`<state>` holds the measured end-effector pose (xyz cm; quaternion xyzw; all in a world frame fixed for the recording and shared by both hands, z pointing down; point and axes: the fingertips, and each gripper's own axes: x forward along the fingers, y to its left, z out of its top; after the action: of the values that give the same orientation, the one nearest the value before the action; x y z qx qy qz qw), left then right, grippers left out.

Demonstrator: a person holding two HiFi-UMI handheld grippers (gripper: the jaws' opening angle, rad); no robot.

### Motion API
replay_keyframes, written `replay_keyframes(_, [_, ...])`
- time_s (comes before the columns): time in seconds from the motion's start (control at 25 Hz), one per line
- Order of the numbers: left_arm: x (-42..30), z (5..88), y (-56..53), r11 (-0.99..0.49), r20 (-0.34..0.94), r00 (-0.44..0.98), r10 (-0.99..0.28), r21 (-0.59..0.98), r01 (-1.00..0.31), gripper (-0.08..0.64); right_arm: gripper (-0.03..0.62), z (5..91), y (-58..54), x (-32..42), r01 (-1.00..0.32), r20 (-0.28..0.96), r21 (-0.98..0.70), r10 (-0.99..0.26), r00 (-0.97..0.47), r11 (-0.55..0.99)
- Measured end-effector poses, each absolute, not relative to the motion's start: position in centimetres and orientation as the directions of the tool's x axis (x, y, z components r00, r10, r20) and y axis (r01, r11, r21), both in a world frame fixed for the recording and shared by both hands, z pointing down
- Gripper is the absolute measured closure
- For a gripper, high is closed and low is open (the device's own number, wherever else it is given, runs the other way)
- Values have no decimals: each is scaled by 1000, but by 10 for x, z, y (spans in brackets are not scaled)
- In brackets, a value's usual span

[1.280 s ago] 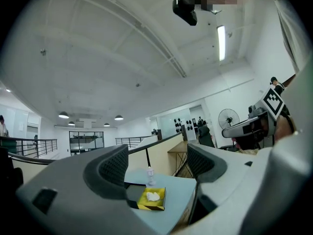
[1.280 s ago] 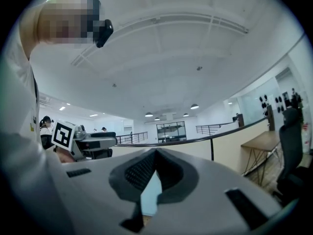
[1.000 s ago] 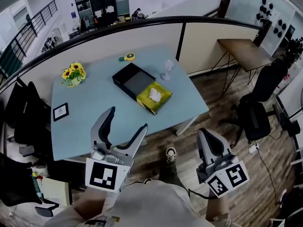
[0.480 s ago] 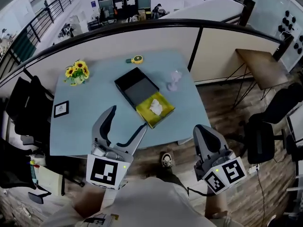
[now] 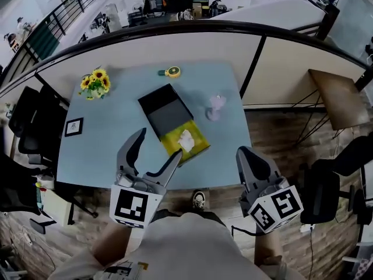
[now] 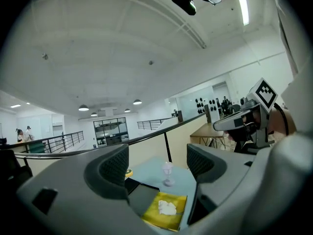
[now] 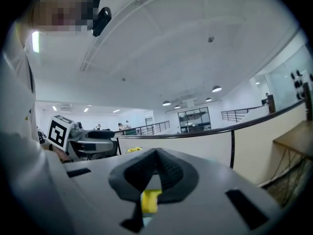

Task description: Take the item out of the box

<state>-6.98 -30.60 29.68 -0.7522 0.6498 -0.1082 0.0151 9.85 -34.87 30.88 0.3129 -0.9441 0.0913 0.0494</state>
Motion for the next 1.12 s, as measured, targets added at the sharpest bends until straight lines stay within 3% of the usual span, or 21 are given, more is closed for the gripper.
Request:
replay_keyframes(0.52, [-80,330,-352,-97,219,64,-974,-146,-984,183,589,331,-418,94,-561,184,-145,-535,-825,815])
replay_keyframes(1.12, [-109,399,-394,-158,372,97,-923,-135,-978,183,589,385,-447,52,-570,289,-185,-510,-810,801])
